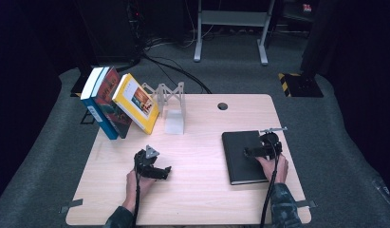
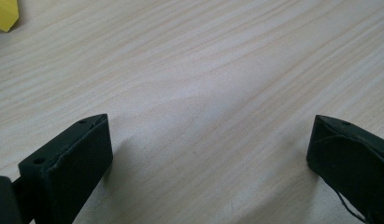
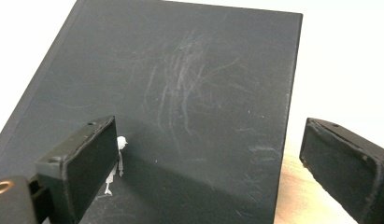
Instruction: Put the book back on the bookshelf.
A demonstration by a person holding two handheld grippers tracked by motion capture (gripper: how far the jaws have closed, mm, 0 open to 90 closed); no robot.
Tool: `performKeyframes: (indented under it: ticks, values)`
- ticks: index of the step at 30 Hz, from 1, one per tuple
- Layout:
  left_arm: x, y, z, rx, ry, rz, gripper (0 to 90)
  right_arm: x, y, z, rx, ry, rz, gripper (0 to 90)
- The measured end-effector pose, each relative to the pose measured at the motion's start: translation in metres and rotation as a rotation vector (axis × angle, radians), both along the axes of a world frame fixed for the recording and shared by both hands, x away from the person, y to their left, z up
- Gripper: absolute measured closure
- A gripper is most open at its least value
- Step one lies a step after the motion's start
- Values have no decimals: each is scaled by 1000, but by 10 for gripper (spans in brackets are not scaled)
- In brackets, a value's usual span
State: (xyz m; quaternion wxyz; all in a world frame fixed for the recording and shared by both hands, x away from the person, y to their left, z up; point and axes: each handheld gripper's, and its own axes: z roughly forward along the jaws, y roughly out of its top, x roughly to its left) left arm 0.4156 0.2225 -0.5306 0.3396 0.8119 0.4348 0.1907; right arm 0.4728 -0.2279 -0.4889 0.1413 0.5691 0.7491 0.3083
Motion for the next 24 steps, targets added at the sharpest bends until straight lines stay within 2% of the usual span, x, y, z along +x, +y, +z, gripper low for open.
performKeyframes:
  ticks: [2,6,8,12,14,16,18,20,22,24]
  values:
    - [0,0,0,-3,-1,2,0,0,-1,0,-3,-5,4,41]
    - [0,0,0,-8,-2,5,0,0,1,1,-4,13,-1,40]
    - [0,0,0,-7,-2,5,0,0,3,2,-28,-8,6,41]
    - [0,0,1,-2,8,-2,0,0,1,2,-21,-9,17,47]
    - [0,0,0,-6,3,2,0,-1,1,2,4,1,12,91]
    - [0,0,0,-5,7,0,0,-2,1,4,-2,5,24,120]
    - [0,0,0,-4,7,1,0,-3,0,9,-28,23,39,187]
    - [0,0,0,-5,8,0,0,-3,-2,10,-22,23,38,196]
    - [0,0,1,-4,7,0,0,-2,-11,9,30,47,41,219]
    - [0,0,1,-4,8,0,0,-2,-17,9,63,48,40,229]
